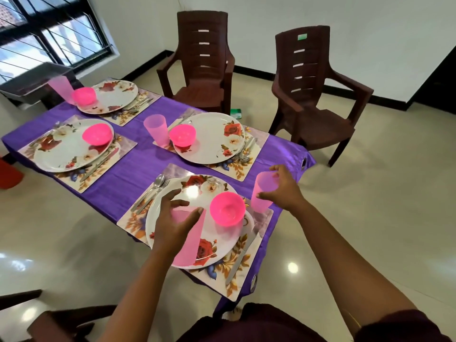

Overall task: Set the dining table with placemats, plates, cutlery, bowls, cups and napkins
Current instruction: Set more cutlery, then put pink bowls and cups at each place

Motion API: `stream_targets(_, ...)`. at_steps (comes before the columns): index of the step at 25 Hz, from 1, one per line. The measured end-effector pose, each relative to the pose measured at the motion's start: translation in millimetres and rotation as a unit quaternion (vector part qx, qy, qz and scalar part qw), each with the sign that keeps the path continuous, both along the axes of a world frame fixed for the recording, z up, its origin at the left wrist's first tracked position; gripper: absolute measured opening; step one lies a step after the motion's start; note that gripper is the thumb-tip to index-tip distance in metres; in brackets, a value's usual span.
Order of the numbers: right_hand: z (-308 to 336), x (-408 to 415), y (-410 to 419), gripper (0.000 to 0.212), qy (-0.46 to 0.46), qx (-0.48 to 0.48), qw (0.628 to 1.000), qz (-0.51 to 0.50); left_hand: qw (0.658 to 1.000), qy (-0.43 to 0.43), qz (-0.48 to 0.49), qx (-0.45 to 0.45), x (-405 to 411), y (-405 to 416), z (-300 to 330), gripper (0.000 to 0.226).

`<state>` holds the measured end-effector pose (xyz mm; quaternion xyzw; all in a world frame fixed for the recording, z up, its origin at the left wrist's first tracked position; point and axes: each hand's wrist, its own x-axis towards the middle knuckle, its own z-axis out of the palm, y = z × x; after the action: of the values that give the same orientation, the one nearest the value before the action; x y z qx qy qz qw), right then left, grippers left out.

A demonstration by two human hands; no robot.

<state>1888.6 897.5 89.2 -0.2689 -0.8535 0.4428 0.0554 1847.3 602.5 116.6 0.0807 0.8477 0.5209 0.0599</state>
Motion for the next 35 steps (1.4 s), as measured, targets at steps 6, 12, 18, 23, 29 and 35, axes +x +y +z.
stream_targets(6,-12,3,-11,0.084,-0.031,0.054,0.997,0.053,1.000,-0.020,-0.002,0.010,2,4,-6,0.079)
stream_targets(12,-17,6,-22,0.086,-0.018,0.066,0.997,0.047,0.999,-0.042,0.005,0.008,8,8,-12,0.073)
stream_targets(18,-19,4,-23,0.104,-0.080,0.074,0.992,0.070,0.995,-0.085,0.037,0.045,7,12,-9,0.073)
stream_targets(23,15,-14,-20,0.087,-0.037,0.041,0.998,-0.022,0.993,-0.097,0.036,0.049,4,8,-6,0.073)
stream_targets(29,76,-49,-63,0.037,0.110,-0.044,0.987,0.112,0.991,-0.101,0.018,0.082,-5,6,5,0.076)
stream_targets(35,105,-74,-103,0.053,-0.032,-0.160,0.918,0.361,0.980,-0.145,-0.062,0.121,-38,-3,7,0.084)
